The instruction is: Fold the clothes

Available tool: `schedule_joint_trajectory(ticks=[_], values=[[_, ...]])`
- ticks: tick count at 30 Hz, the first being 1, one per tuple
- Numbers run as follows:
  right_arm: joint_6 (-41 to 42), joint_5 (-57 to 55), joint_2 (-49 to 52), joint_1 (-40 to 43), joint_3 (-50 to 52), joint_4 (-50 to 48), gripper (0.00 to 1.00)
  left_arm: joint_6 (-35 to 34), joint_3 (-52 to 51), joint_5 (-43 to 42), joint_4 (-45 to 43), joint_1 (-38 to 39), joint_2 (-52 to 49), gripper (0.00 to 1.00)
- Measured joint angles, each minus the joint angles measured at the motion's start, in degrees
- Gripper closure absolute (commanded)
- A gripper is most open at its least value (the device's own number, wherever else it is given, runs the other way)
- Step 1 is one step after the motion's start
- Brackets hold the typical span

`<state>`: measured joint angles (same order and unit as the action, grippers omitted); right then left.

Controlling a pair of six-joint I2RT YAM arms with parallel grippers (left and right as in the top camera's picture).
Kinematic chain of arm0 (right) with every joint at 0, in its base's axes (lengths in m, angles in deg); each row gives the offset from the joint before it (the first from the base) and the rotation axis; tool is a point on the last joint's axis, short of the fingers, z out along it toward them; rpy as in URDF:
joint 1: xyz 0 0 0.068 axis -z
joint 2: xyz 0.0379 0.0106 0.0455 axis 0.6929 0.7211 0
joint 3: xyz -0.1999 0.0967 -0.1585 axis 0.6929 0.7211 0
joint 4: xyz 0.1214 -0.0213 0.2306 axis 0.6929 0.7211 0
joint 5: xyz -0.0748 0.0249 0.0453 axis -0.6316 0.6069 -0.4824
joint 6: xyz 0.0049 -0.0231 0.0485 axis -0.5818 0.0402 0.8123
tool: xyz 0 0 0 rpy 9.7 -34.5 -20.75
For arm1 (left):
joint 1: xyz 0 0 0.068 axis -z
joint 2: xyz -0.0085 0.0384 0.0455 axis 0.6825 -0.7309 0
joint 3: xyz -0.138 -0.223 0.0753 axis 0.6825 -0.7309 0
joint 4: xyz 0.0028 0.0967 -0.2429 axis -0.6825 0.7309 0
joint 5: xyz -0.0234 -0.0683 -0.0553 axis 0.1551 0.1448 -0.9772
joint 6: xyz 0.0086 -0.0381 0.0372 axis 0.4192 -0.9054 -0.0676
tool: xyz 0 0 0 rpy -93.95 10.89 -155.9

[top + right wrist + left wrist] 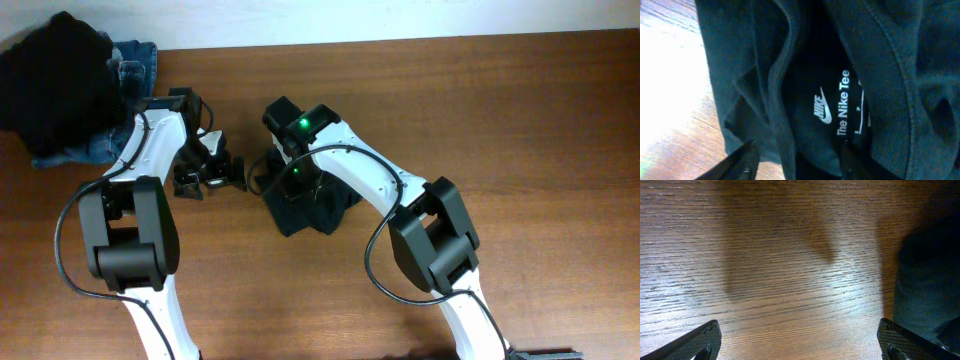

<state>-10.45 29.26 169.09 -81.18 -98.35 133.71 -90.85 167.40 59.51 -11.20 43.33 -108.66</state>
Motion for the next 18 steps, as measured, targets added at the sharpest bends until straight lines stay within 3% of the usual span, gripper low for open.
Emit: schedule_joint_trajectory(ticks=[4, 7, 10, 18], values=[[-0.22, -1.16, 0.07, 0.0, 0.0, -0.17, 0.68, 0.0, 0.0, 0.0, 0.0, 0.0, 0.0, 0.01], [-0.55, -2.29, 0.07, 0.0, 0.0, -0.17, 0.88, 0.0, 0.0, 0.0, -0.02, 0.0, 0.0, 0.01], [-0.13, -3.23, 0.07, -0.04, 0.0, -0.11, 0.96, 0.0, 0.0, 0.0, -0.13, 0.0, 0.0, 0.01], [0.79, -3.5, 0.07, -0.57, 0.0, 0.5, 0.96, 0.0, 0.0, 0.15, -0.37, 0.11, 0.0, 0.01]])
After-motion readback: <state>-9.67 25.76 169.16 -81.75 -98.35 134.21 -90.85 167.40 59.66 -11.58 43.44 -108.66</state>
